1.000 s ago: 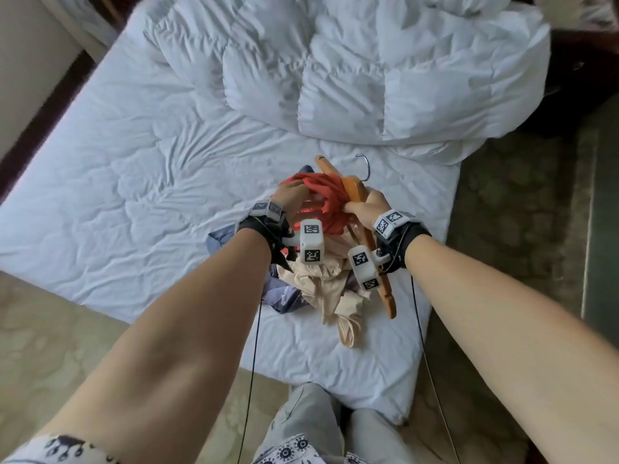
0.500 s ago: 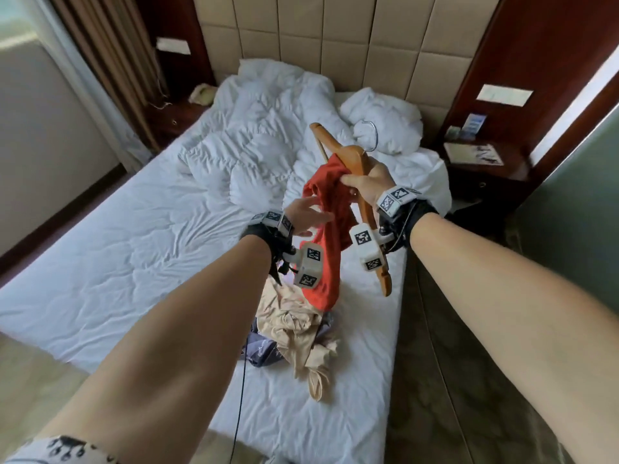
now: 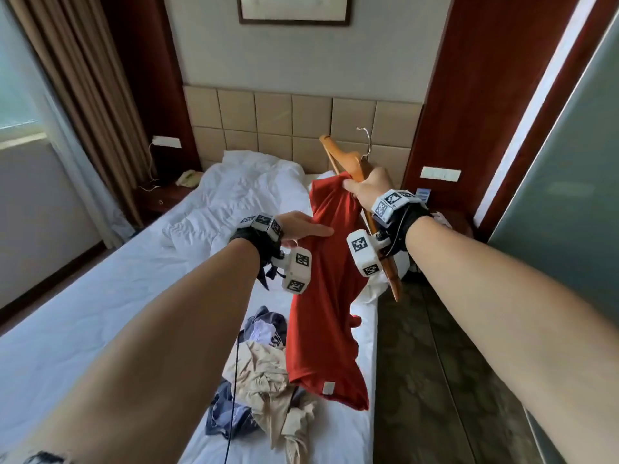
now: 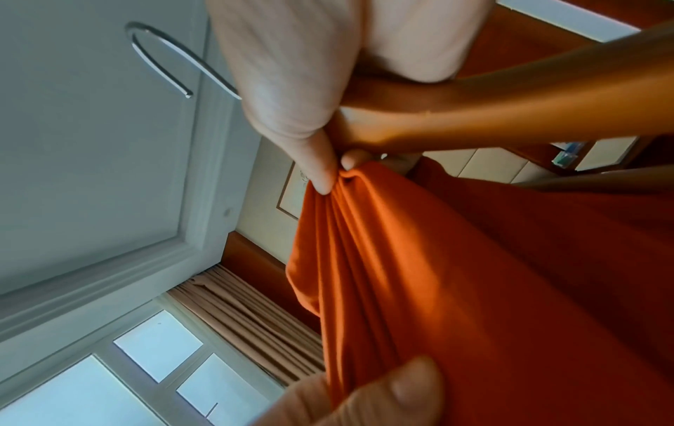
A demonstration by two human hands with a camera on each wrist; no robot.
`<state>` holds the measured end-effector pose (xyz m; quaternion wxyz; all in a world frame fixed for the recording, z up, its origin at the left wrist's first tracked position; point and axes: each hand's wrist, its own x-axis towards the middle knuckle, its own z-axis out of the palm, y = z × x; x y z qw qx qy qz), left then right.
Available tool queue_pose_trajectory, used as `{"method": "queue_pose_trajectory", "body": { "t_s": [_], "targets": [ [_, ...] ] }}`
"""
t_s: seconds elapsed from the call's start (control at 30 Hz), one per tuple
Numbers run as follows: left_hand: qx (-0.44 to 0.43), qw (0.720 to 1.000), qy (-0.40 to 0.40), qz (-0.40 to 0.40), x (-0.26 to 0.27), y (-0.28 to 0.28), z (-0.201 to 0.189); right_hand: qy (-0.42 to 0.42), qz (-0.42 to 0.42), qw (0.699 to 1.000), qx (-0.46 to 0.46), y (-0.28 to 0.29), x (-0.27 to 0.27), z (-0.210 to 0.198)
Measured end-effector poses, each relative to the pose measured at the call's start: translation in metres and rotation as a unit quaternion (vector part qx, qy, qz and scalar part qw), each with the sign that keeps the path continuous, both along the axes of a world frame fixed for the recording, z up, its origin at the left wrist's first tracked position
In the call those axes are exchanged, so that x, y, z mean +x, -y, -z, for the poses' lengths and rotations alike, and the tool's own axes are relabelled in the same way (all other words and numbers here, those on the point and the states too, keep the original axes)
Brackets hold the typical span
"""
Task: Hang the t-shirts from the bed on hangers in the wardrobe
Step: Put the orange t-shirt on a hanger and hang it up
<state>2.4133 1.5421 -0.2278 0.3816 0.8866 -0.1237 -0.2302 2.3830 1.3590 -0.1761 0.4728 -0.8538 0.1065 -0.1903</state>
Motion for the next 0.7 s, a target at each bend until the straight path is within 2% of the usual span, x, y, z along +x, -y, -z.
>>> {"method": "queue_pose_trajectory", "body": {
  "t_s": [0.07, 0.2, 0.33, 0.53, 0.6, 0.7],
  "targets": [
    [0.034, 0.999, 0.025, 0.007, 0.004, 0.001, -0.003, 0.003, 0.026, 1.0, -0.017, -0.001, -0.002, -0.005],
    [-0.032, 0.992, 0.111, -0.058, 0.013, 0.001, -0.012, -0.012, 0.063, 0.998, -0.03, -0.003, -0.002, -0.008],
    [-0.055, 0.981, 0.18, -0.056, 0.029, -0.013, -0.018, -0.013, 0.087, 0.996, -0.031, -0.011, 0.002, -0.007],
    [-0.09, 0.984, 0.15, -0.039, 0.042, -0.041, -0.026, 0.031, 0.112, 0.993, -0.028, -0.036, 0.013, -0.012],
    [-0.065, 0.984, 0.164, -0.023, 0.048, -0.05, -0.026, 0.031, 0.111, 0.993, -0.008, -0.043, 0.018, -0.013],
    [-0.06, 0.978, 0.195, -0.04, 0.06, -0.063, -0.028, 0.041, 0.1, 0.994, 0.005, -0.056, 0.027, -0.011]
  ]
}}
